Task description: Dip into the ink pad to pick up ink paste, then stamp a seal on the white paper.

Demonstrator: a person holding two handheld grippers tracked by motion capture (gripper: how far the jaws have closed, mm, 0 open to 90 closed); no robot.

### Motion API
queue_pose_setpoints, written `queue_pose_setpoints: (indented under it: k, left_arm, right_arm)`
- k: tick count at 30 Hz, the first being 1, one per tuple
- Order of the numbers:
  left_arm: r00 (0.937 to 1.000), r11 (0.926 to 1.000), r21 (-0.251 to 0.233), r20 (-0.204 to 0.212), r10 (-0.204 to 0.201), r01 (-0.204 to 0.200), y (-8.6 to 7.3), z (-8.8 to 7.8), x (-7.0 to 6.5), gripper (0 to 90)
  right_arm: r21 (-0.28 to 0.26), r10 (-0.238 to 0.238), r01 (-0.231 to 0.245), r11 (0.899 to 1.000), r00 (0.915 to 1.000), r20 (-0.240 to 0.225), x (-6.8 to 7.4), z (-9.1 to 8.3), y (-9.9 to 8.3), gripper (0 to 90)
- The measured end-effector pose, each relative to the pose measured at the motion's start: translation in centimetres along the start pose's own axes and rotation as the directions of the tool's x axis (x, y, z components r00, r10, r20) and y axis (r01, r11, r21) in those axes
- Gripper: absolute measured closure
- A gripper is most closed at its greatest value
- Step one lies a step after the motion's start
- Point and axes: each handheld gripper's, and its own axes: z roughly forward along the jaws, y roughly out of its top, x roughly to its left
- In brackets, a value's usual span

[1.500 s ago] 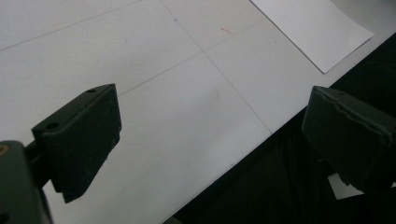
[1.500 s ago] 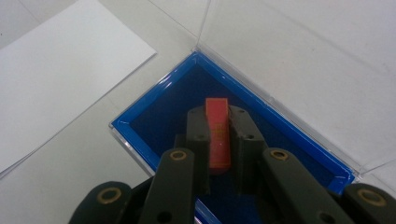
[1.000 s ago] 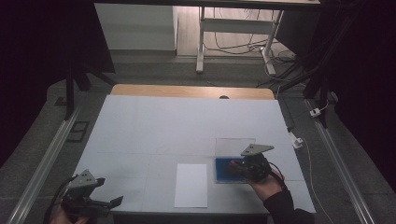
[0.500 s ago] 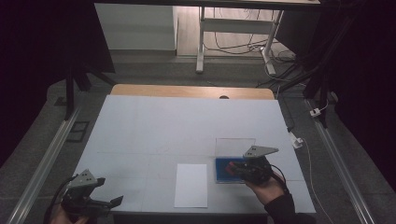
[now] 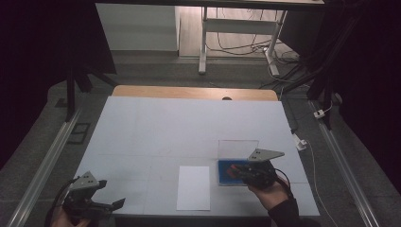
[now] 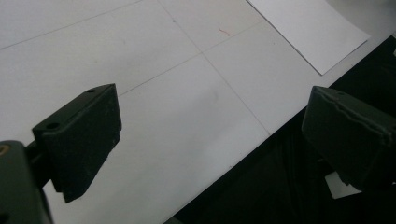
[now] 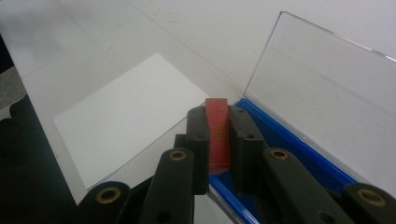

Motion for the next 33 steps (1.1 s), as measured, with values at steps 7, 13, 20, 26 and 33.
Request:
queue_pose_setpoints:
  k: [7,13,20,26,33]
  left_arm:
    - [1.0000,1.0000,-0.004,0.003,-0.002,0.002,0.0,0.0,0.1,5.2]
    - [1.0000,1.0000,-0.003,0.003,-0.003,0.003,0.0,0.0,0.1,5.2]
    - [1.0000,1.0000,-0.003,0.003,-0.004,0.004,0.0,0.0,0.1,5.2]
    - [1.0000,1.0000,-0.003,0.004,-0.004,0.004,0.0,0.0,0.1,5.2]
    - [1.0000,1.0000,-0.001,0.004,-0.005,0.005,0.0,0.0,0.1,5.2]
  right_arm:
    - [-0.007,-0.015,0.015,1.000,0.9997,-0.018,0.3,0.3,0.4,80.6]
    - [0.000,-0.076,0.076,0.997,0.9967,-0.030,1.0,0.7,0.8,80.6]
    - [-0.003,-0.062,0.062,0.998,0.9971,-0.044,1.3,1.3,1.0,80.6]
    - [0.003,-0.067,0.067,0.998,0.9960,-0.059,1.7,1.9,1.2,80.5]
    - [0.009,-0.078,0.079,0.997,0.9939,-0.079,2.1,2.5,1.5,80.6]
